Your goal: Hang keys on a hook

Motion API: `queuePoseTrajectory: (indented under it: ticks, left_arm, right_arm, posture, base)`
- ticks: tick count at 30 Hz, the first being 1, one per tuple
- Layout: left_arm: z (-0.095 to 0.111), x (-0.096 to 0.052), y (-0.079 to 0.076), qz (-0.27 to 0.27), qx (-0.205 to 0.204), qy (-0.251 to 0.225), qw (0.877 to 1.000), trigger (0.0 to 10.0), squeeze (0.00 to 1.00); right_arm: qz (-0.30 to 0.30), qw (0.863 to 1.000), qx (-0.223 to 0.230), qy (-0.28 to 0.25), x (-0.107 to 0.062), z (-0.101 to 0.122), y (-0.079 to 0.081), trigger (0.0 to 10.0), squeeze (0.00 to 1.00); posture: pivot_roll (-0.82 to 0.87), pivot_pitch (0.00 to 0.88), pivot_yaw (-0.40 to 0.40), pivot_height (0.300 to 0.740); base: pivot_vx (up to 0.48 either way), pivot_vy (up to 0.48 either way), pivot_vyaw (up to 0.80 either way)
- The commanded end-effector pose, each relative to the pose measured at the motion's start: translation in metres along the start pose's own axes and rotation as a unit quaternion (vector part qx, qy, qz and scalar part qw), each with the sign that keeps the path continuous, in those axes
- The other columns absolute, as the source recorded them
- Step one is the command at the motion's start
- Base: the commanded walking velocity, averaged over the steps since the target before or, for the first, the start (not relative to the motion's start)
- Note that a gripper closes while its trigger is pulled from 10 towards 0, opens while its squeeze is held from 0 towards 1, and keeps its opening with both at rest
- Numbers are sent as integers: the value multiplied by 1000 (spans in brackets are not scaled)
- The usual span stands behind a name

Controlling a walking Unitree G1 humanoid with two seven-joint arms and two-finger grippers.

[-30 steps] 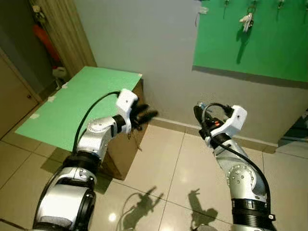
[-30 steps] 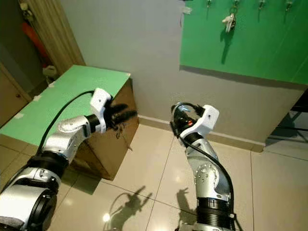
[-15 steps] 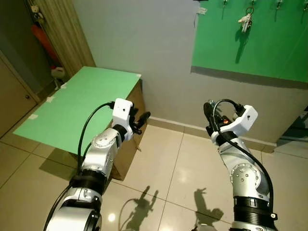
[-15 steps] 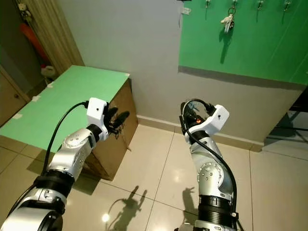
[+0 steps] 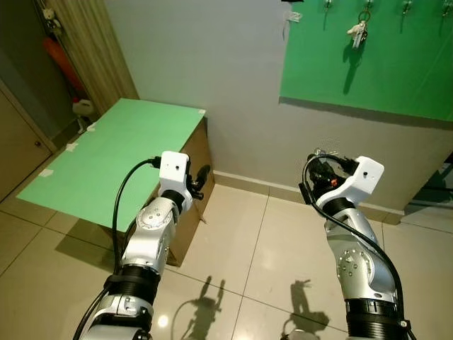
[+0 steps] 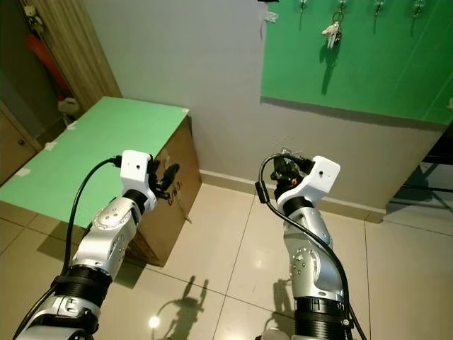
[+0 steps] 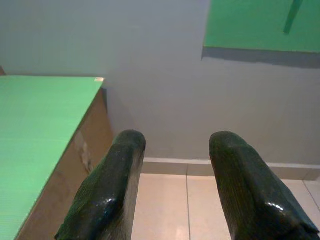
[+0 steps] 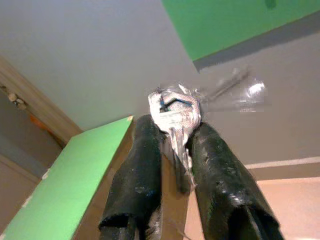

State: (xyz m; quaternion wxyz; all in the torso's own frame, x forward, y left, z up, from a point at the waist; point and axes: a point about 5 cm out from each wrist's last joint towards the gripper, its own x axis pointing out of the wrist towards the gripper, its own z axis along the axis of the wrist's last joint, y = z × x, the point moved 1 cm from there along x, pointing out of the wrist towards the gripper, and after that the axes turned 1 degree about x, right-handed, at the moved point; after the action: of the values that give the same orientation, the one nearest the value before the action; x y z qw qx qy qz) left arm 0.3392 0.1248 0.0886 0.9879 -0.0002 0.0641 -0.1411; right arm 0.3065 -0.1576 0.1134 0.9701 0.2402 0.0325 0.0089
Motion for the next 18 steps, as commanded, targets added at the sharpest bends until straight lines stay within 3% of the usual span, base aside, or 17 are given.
queuePoseTrajectory:
  ticks: [1, 4, 11, 14, 18]
  left_arm:
    - [2, -1, -1, 1, 8, -4, 1000, 10000, 0]
    - [3, -1, -4, -6, 14, -5, 1000, 10000, 0]
    - [6, 1, -9, -27, 13, -9, 1000, 10000, 0]
    - [6, 2, -9, -30, 13, -8, 999, 10000, 0]
    - [3, 4, -5, -18, 16, 2, 1000, 10000, 0]
  right_arm:
    - [6, 1000, -15, -1, 2, -1, 4, 0, 0]
    - [4, 1000, -20, 0, 2, -2, 3, 0, 0]
    - [14, 999, -51, -2, 2, -3, 5, 0, 0]
    - [23, 996, -89, 9, 1, -7, 7, 0, 0]
    - [27, 993, -116, 10, -1, -11, 6, 0, 0]
  posture:
    - [-154, 0, 95, 740]
    - [-154, 0, 94, 740]
    - [-157, 0, 93, 740]
    - [-159, 0, 92, 740]
    - [-164, 0, 91, 740]
  base:
    - [0, 0, 0]
    - [0, -106, 0]
    - [0, -454, 0]
    - [0, -431, 0]
    - [135, -407, -678]
